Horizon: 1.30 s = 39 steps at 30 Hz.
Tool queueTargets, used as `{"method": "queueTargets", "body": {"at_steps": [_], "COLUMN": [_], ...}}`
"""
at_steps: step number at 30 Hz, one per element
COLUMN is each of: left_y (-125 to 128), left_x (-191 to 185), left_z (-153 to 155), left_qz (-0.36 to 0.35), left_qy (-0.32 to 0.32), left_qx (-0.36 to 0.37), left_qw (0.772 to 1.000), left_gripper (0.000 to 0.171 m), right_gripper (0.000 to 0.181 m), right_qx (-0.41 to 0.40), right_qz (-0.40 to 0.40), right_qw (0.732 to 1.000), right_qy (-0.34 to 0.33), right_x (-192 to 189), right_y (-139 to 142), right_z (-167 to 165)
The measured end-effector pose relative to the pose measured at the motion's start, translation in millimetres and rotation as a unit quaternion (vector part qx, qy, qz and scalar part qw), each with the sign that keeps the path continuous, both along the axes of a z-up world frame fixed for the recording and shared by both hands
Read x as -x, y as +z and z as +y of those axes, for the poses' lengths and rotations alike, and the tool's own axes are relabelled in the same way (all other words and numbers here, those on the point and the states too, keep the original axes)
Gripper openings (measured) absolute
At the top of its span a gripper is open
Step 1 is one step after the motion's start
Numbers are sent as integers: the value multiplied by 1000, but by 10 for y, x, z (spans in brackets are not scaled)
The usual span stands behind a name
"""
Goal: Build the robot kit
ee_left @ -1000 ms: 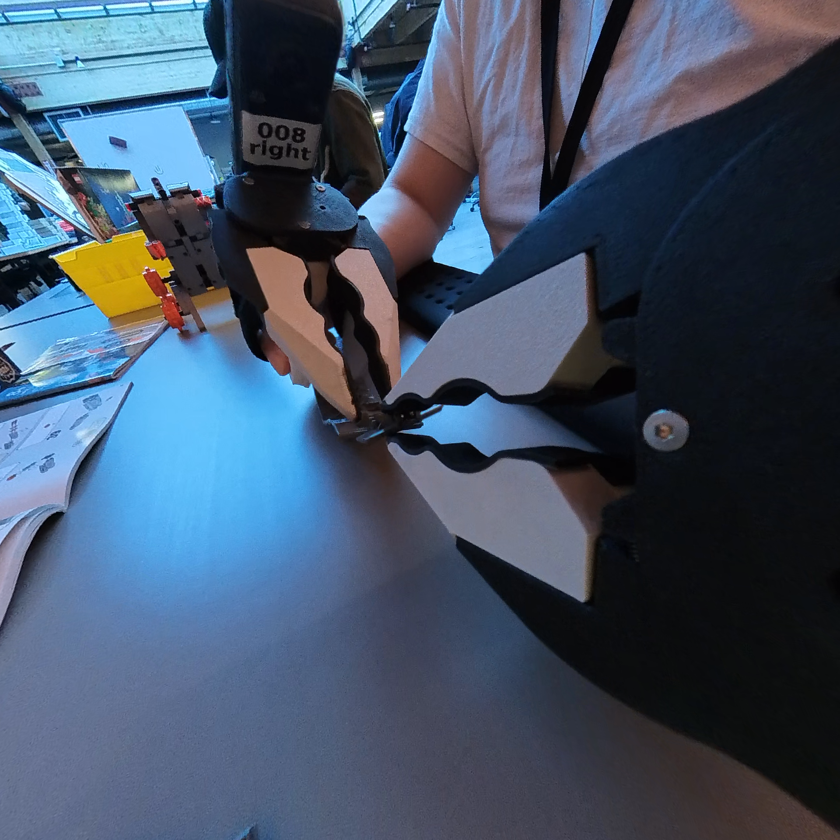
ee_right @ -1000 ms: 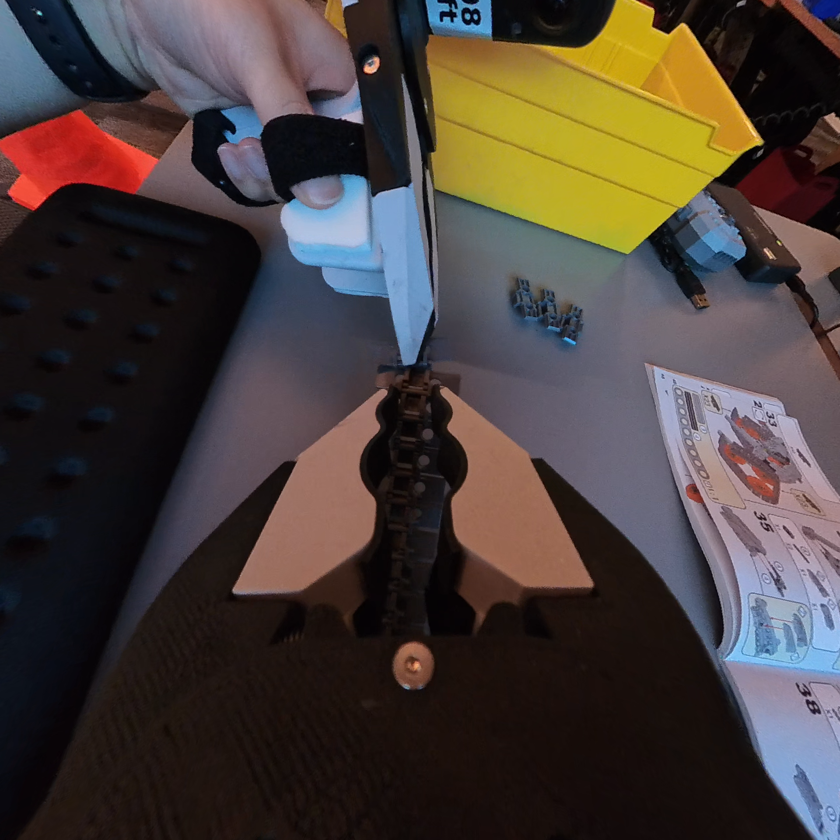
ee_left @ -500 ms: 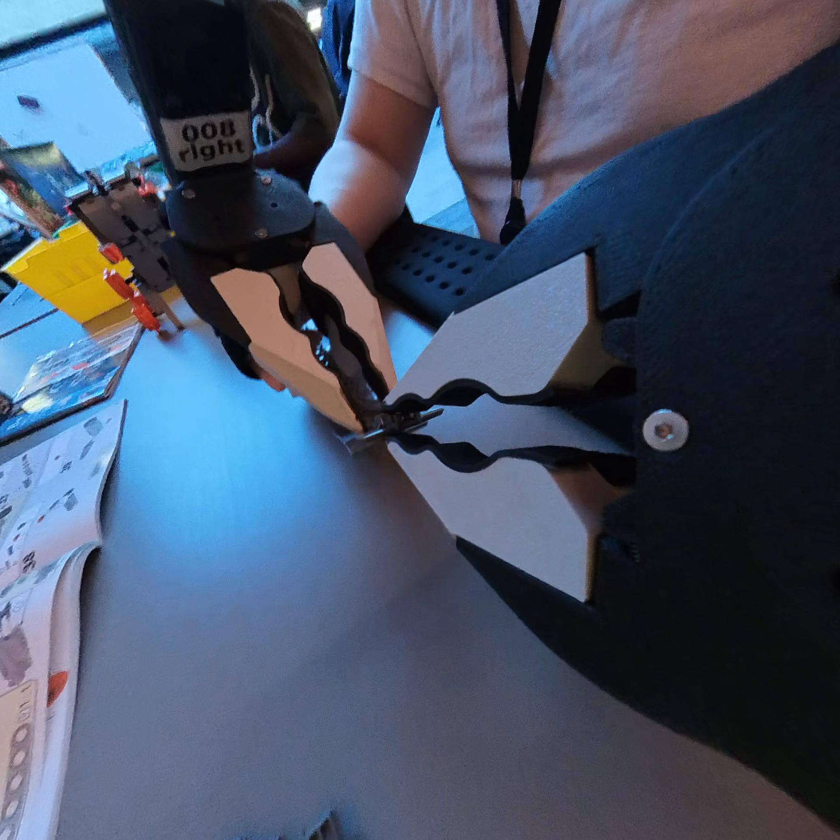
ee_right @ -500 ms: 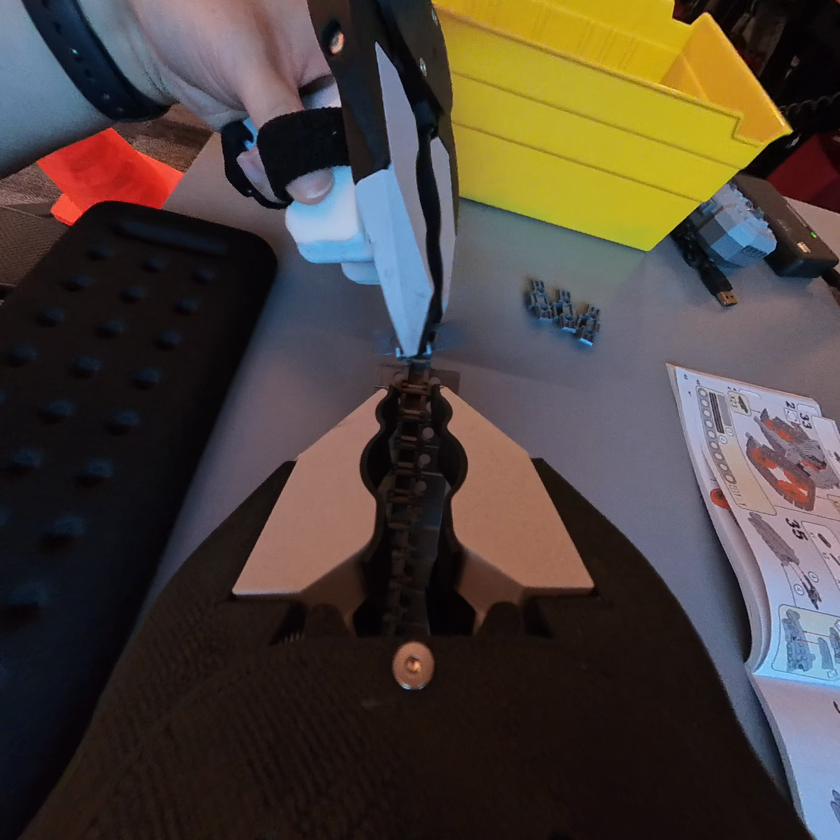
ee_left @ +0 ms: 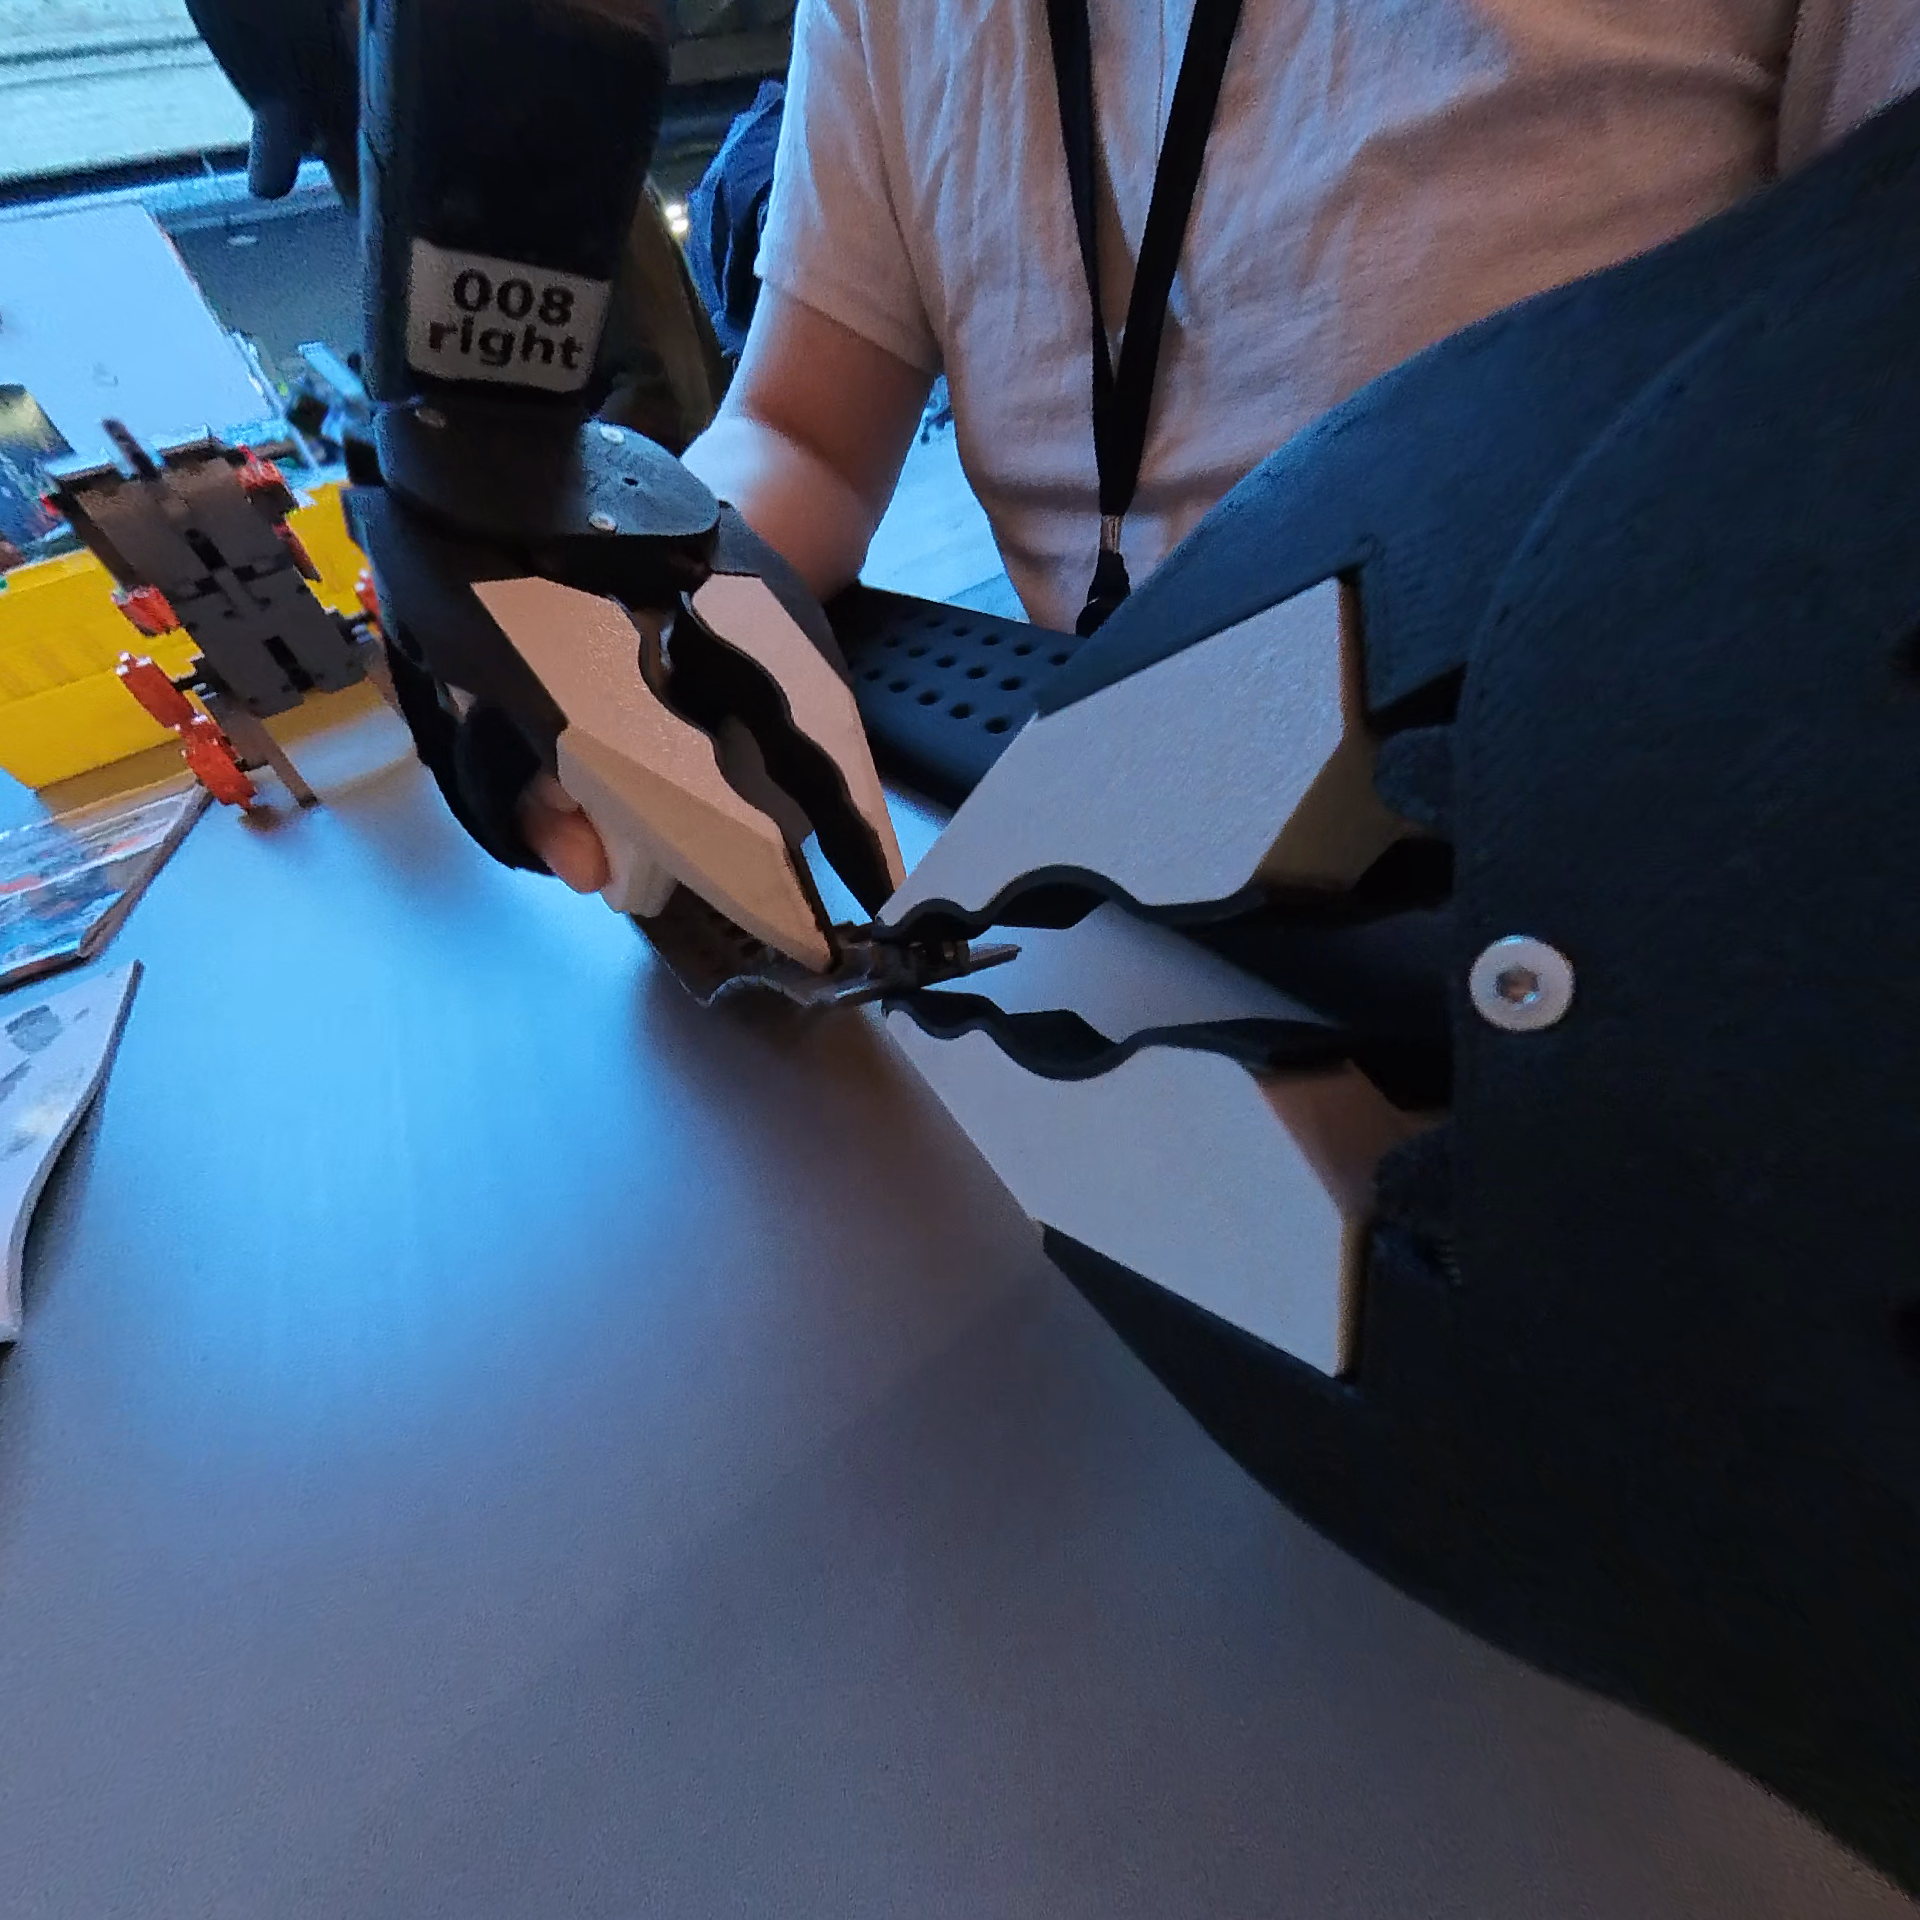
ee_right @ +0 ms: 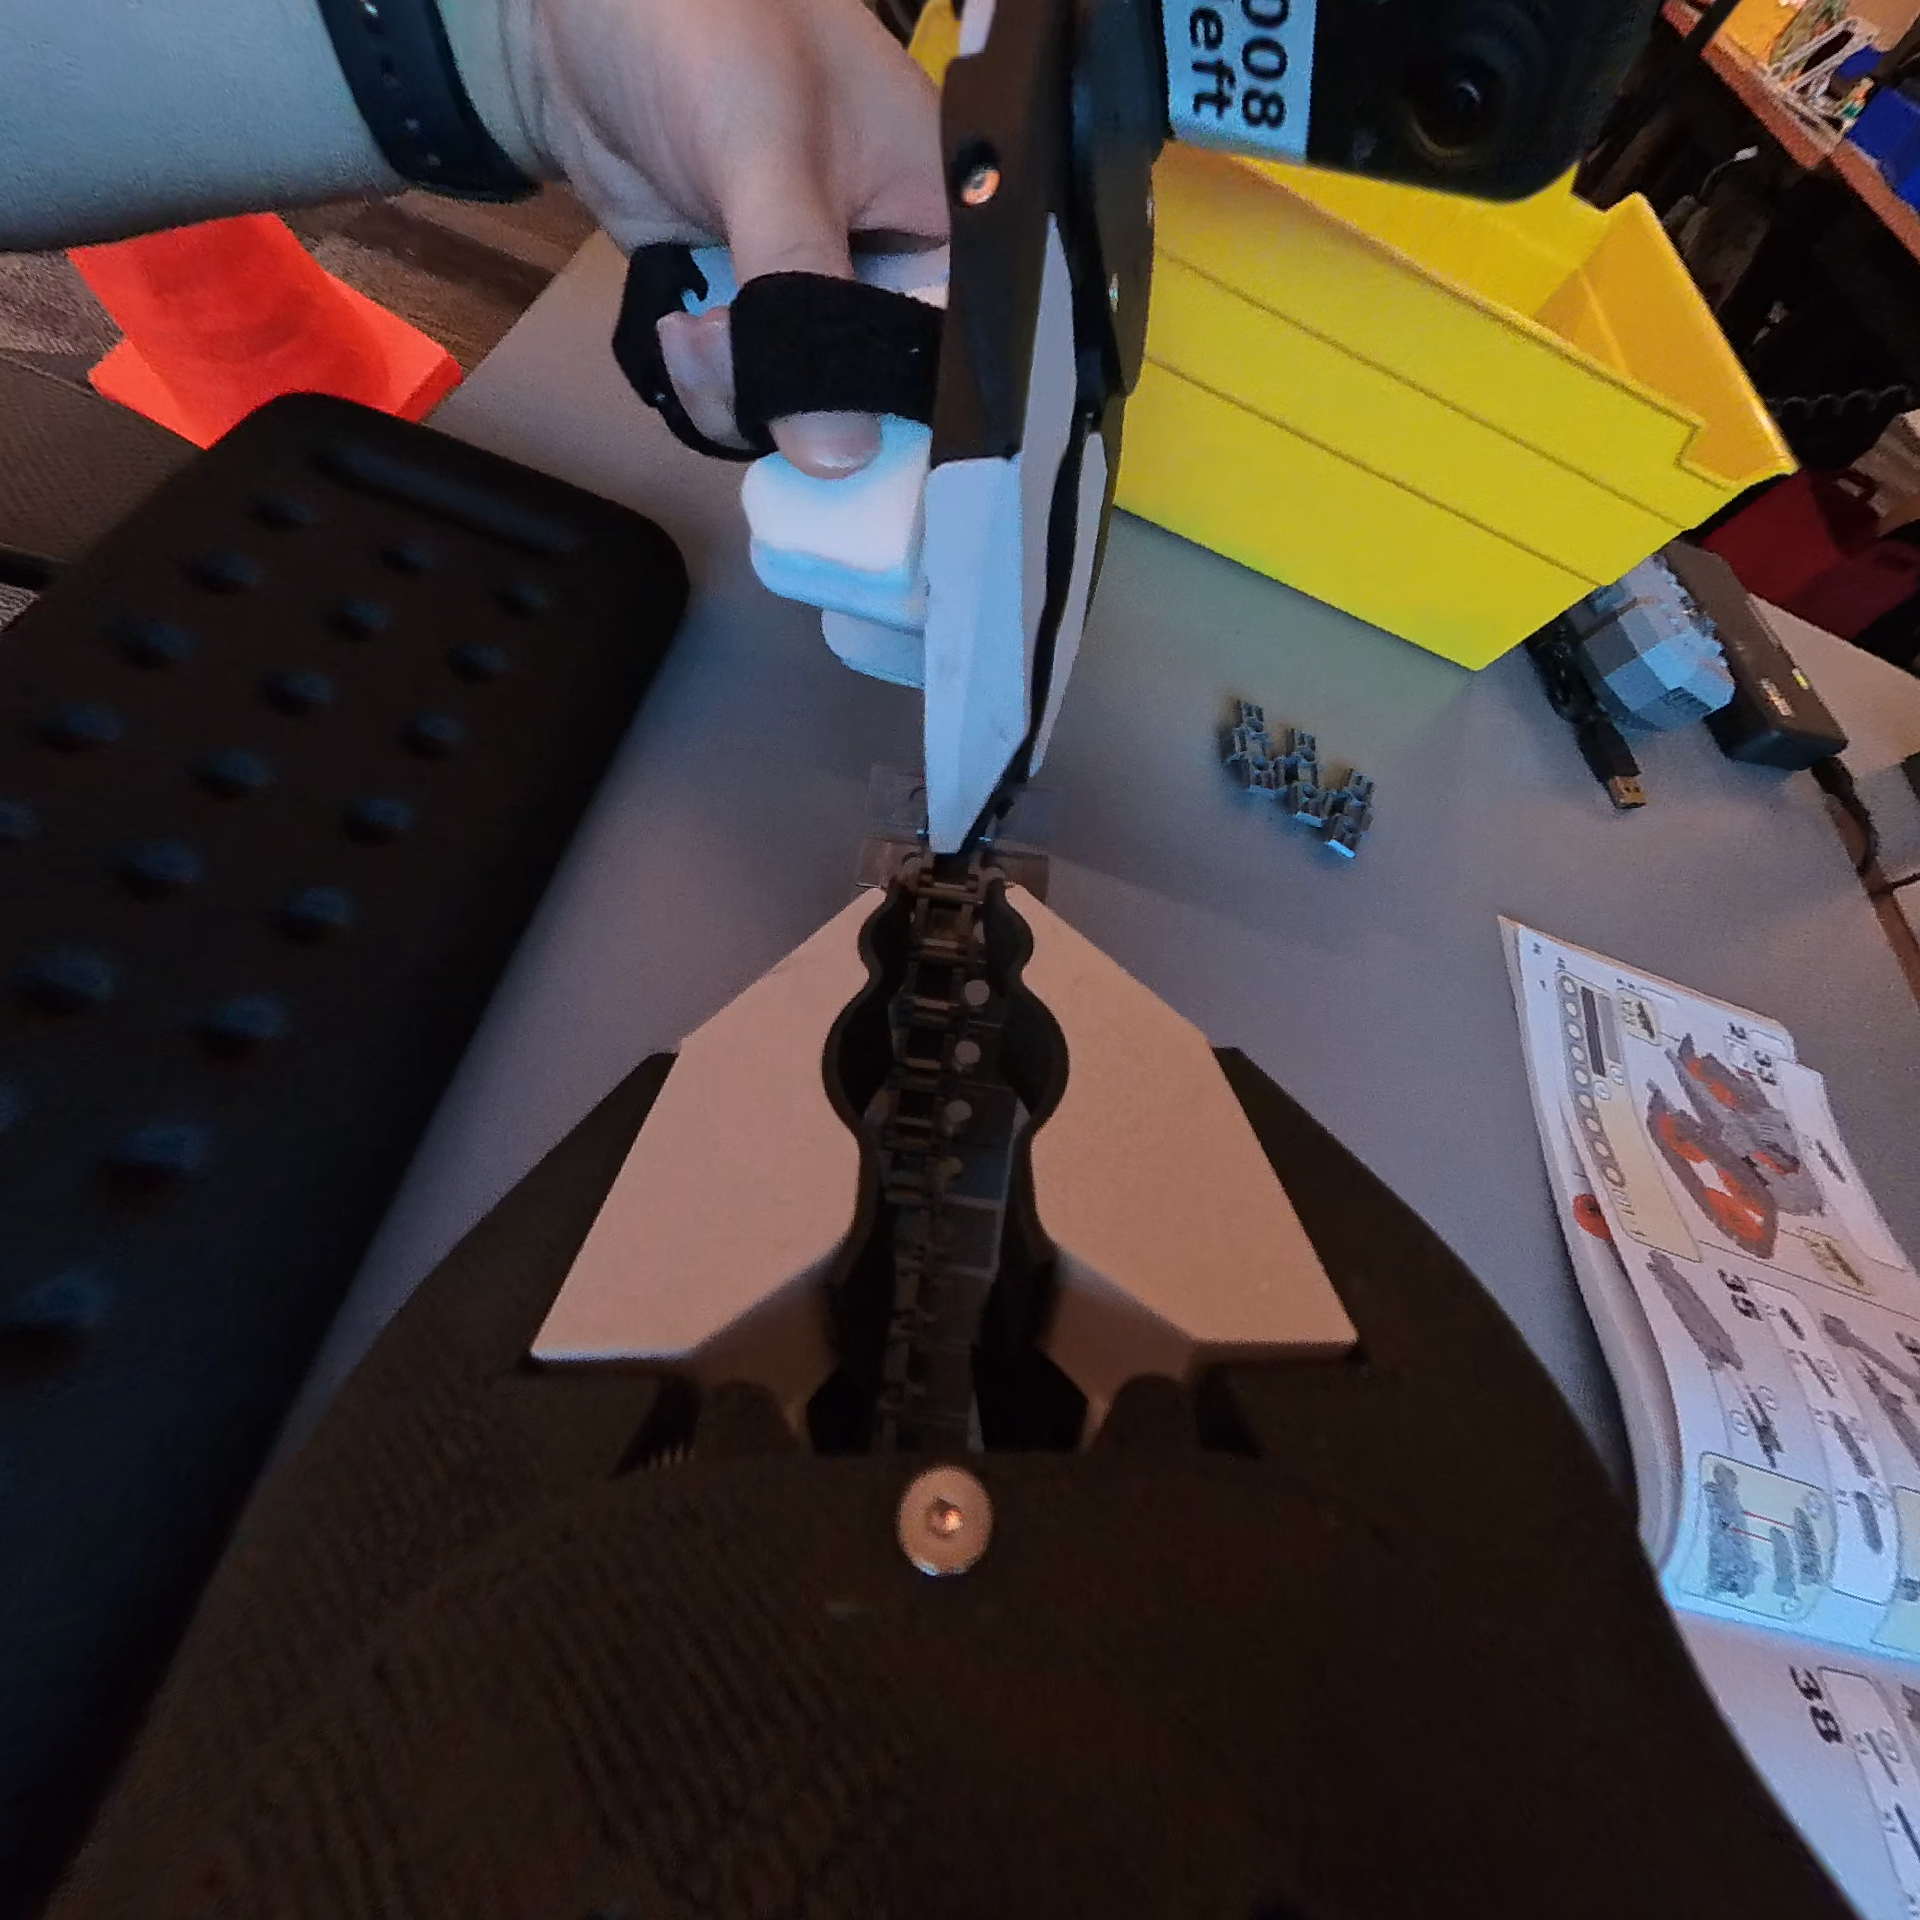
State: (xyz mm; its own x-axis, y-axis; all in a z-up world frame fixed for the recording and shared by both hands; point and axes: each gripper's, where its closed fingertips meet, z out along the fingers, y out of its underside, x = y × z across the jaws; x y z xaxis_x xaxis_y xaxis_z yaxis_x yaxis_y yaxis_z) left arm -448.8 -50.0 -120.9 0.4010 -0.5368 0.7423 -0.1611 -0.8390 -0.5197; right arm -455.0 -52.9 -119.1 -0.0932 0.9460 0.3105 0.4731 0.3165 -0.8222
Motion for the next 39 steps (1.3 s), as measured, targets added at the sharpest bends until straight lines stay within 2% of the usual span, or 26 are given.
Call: {"method": "queueTargets", "body": {"at_steps": [3,5,7,9,12,15,17,23,30,35,39], "left_y": [41,28,9,20,113,131,143,116,145,136,129], "left_x": [-7,-7,-6,-11,-68,-129,-178,-240,-302,-333,-331], "left_z": [10,-3,-10,-13,-31,-66,-96,-122,-124,-143,-135], "left_qz": [-27,-21,5,32,56,102,122,166,156,150,155], "left_qy": [-5,-8,-10,-10,-12,-20,-30,-51,-65,-79,-80], "left_qx": [-3,-6,-21,-41,-82,-120,-135,-158,-165,-162,-163], "left_qw": [1000,1000,1000,999,995,987,983,972,972,972,971], "left_gripper": [7,7,7,7,7,7,7,7,7,7,7], "right_gripper": [12,13,12,13,20,27,24,18,5,5,5], "right_qx": [-3,15,73,147,287,430,492,527,612,607,622], "right_qz": [19,28,34,68,111,89,71,41,57,46,43], "right_qw": [1000,999,997,987,951,897,865,846,783,787,776], "right_qy": [5,13,21,21,15,38,70,76,91,100,96], "right_x": [-7,-9,-28,-63,-135,-176,-190,-165,-178,-210,-210], "right_y": [45,43,45,168,328,268,266,153,244,232,223], "right_z": [12,6,-7,44,176,129,16,-58,-36,-53,-46]}}
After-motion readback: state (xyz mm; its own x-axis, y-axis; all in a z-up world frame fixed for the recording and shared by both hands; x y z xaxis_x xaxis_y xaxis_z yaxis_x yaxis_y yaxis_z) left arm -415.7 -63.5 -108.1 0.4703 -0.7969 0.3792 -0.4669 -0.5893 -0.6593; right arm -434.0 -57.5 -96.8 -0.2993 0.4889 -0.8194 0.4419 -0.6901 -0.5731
